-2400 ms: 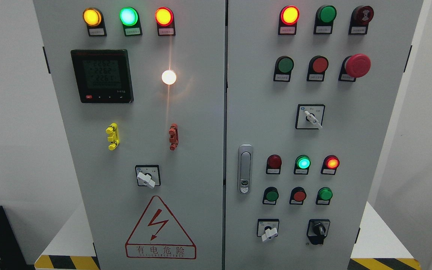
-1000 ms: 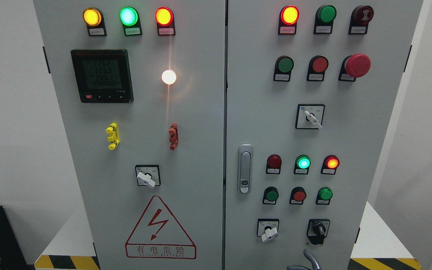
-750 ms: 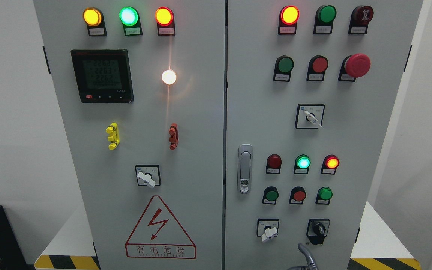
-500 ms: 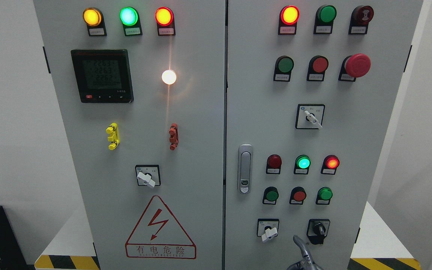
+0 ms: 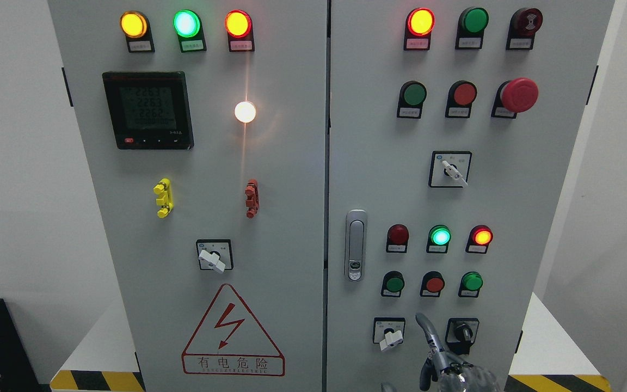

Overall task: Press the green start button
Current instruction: 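Raise the right hand up toward the green push button below the lights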

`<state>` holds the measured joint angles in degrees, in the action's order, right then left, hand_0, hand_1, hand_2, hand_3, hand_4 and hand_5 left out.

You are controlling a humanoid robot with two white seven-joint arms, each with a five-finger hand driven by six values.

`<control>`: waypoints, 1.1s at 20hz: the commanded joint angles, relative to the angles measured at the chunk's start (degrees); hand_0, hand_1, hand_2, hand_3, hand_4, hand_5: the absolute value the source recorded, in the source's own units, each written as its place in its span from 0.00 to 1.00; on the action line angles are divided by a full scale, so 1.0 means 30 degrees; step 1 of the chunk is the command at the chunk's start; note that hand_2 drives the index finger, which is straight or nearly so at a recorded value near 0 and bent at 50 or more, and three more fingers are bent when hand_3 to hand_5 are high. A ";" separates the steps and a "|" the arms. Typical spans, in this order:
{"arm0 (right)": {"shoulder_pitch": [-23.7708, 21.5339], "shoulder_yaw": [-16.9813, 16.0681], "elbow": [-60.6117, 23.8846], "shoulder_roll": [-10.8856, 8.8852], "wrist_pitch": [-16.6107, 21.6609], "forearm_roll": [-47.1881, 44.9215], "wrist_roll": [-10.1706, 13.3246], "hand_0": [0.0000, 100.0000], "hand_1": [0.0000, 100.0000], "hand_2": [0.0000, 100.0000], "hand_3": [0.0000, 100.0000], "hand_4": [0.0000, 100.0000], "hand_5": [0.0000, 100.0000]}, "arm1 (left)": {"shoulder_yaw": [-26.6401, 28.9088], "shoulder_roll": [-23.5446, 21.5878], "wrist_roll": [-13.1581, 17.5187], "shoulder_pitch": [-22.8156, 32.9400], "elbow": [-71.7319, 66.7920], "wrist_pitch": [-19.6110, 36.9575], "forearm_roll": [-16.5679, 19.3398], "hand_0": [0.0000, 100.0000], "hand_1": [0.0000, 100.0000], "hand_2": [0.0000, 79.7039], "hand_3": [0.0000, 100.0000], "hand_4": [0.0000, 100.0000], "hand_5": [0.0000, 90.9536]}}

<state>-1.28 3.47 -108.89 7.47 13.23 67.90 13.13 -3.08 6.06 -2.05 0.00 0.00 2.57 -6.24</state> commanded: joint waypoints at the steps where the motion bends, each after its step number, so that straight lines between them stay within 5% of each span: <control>1: 0.1070 -0.0279 0.1695 0.0060 -0.0306 0.1038 0.0019 0.38 0.31 0.00 0.86 0.84 1.00 | 0.0000 0.0002 0.0011 -0.0439 0.0528 -0.0006 0.0000 0.12 0.56 0.00 0.00 0.00 0.00; 22: 0.3531 -0.0279 0.4596 0.0119 -0.0717 0.1331 -0.0039 0.38 0.32 0.00 0.86 0.84 0.99 | 0.0000 0.0002 0.0011 -0.0439 0.0528 -0.0006 0.0000 0.12 0.56 0.00 0.00 0.00 0.00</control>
<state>7.48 2.75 -99.69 7.74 11.08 71.79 13.10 -3.07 6.06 -2.06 0.00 0.00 2.57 -6.24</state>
